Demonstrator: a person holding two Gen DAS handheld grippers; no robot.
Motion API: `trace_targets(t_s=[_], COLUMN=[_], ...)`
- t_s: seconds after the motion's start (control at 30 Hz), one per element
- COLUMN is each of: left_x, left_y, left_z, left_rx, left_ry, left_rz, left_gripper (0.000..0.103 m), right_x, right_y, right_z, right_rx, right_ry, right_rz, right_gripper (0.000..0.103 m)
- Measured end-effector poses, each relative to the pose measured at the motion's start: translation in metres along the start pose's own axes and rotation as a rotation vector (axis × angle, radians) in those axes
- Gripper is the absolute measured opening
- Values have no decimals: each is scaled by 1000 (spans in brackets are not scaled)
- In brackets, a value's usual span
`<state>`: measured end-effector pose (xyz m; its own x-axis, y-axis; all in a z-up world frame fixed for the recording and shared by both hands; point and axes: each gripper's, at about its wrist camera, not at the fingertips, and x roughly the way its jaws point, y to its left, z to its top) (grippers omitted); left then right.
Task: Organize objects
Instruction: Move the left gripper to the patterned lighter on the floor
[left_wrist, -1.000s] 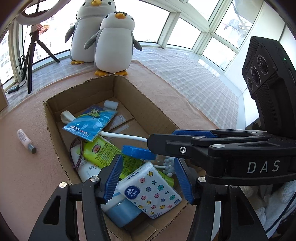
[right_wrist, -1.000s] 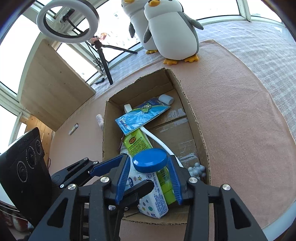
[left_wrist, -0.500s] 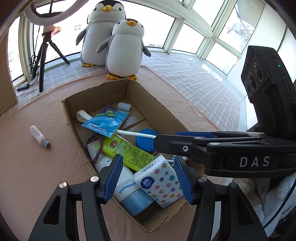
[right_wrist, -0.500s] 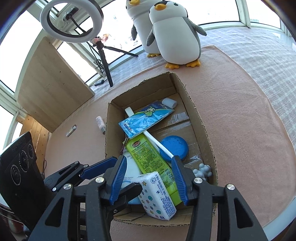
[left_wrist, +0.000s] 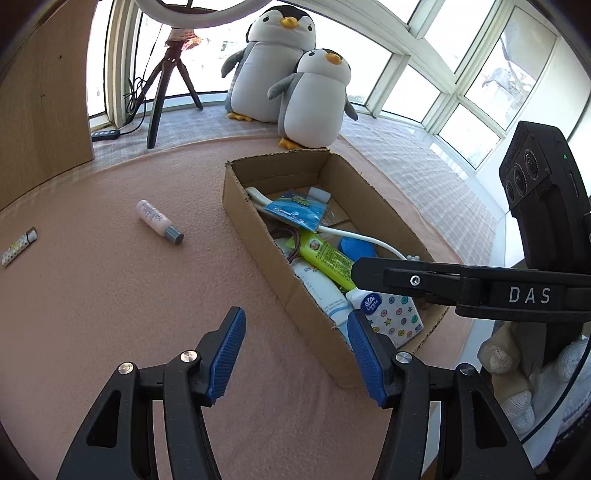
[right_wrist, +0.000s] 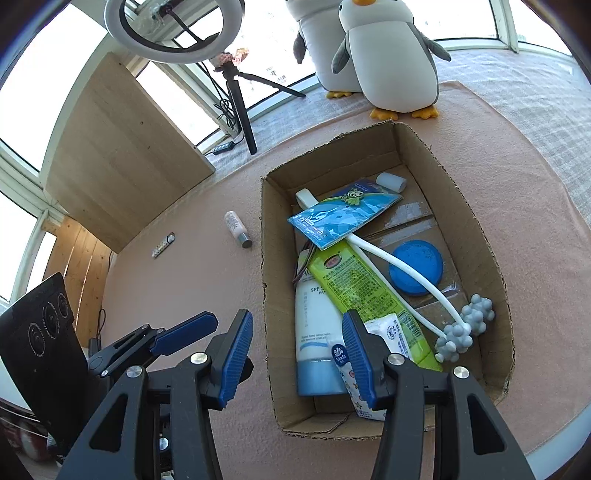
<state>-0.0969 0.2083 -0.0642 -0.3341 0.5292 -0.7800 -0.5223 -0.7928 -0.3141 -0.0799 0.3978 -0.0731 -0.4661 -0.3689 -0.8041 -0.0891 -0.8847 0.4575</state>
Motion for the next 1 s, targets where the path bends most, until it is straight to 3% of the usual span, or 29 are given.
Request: trace_targets(t_s=[0.5, 1.0], left_x=[-61, -104], left_y=[103, 173], left_z=[-40, -37], left_rx=[-141, -156], left_ry=[-23, -63], left_rz=[125, 216], left_gripper=[61, 61], right_x=[31, 61], right_y=[80, 139], right_z=[-22, -35], right_rx=[-77, -129], right_ry=[38, 84], right_rz=[50, 56], right_gripper=[47, 47])
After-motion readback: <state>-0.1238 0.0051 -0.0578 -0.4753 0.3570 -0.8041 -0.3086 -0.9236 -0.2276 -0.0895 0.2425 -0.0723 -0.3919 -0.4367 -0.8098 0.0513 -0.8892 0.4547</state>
